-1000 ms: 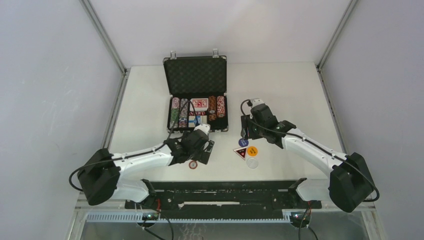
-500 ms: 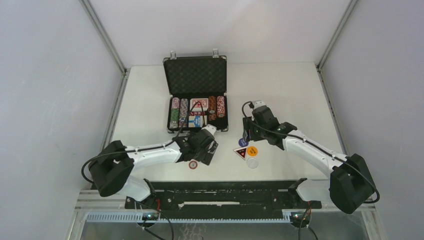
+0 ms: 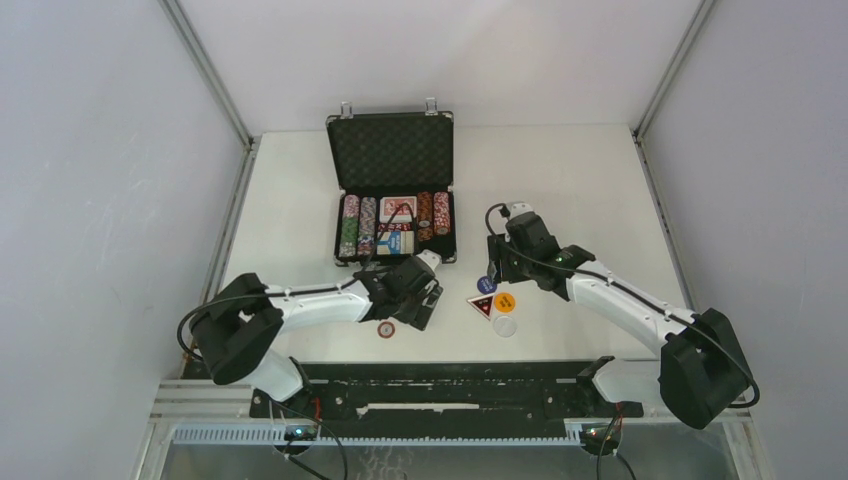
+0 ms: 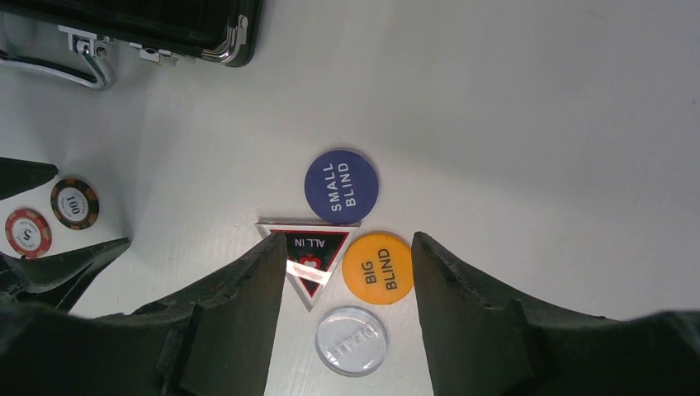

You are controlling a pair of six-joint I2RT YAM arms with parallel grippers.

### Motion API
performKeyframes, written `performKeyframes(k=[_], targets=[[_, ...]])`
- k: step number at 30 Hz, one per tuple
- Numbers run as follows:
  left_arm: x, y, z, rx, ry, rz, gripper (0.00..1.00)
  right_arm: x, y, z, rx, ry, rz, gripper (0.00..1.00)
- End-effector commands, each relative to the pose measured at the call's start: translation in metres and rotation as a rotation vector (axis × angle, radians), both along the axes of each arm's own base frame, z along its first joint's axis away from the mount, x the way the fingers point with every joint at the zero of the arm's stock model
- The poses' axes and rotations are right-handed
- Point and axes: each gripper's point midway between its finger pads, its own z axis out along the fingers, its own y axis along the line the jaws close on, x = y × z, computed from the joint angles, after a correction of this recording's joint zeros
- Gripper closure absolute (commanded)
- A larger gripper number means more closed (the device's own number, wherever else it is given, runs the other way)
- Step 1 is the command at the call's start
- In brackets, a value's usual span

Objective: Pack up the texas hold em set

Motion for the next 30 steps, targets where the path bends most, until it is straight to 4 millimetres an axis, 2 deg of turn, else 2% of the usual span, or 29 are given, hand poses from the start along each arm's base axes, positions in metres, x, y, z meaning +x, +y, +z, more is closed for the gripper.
performKeyframes(k=[1,12,20,30], targets=[[0.006,-0.015,0.007,-0.029,-0.014,-0.032,0.22,0.008,-0.001,0.011,0.023,-0.05,-0.021,0.35],[-0.007,-0.012,0.004,-0.05,0.032,-0.038,0.27,0.01,0.0,0.007,0.02,-0.042,-0.02,0.35],[-0.005,0.001,0.002,-0.028,0.025,-0.006,0.22,0.009,0.001,0.004,0.02,-0.033,-0.02,0.35],[-0.007,0.018,0.002,-0.026,0.021,0.03,0.22,0.009,0.005,-0.003,0.02,-0.017,-0.012,0.35]])
